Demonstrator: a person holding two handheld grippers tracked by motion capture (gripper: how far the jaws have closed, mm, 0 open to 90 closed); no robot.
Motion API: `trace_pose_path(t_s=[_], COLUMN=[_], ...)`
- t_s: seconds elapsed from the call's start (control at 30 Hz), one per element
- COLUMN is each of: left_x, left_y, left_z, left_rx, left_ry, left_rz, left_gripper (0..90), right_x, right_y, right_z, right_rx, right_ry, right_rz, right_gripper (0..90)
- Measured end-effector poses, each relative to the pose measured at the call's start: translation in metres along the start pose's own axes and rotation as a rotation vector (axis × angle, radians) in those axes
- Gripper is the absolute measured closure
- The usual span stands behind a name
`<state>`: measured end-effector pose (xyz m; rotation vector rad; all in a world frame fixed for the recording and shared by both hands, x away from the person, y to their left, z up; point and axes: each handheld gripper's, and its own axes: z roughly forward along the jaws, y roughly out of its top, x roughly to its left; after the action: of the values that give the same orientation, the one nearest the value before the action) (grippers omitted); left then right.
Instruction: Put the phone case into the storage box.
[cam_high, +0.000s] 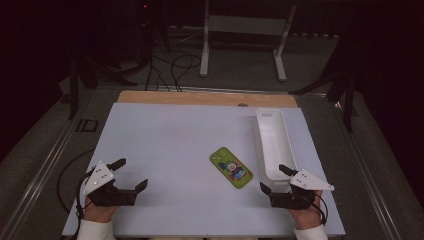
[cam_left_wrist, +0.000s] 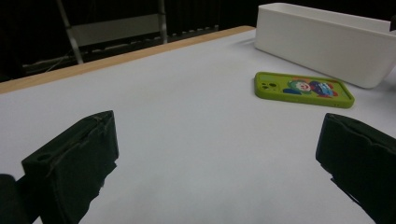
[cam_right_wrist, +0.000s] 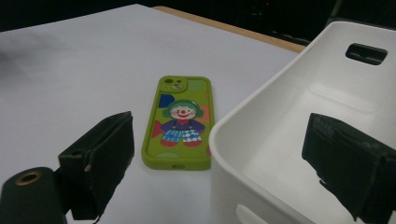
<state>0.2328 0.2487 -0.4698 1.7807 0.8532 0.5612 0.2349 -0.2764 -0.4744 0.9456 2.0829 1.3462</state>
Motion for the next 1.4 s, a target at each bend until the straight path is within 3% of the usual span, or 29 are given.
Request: trace_pose_path(t_s=[0.77,1.0,1.4], left_x=[-0.003,-0.011,-0.02], left_y=[0.001,0.006,0.012], left_z=[0.004,0.009,0.022], left_rx=[0.007,0.015,0.013], left_ry=[0.007,-0.009,-0.038], left_rz=[0.003,0.025,0.016], left_gripper=[0.0,0.0,0.0], right_x=[0.005,0.005,0.003], right_y=[0.004,0.004,0.005], right_z=[0.003,0.002,0.001], right_rx=[-0.018,-0.021,-0.036], right_ry=[-0.002,-0.001,-0.01], right_rz=[-0.005,0.003,0.014], right_gripper=[9.3,9.3,9.4])
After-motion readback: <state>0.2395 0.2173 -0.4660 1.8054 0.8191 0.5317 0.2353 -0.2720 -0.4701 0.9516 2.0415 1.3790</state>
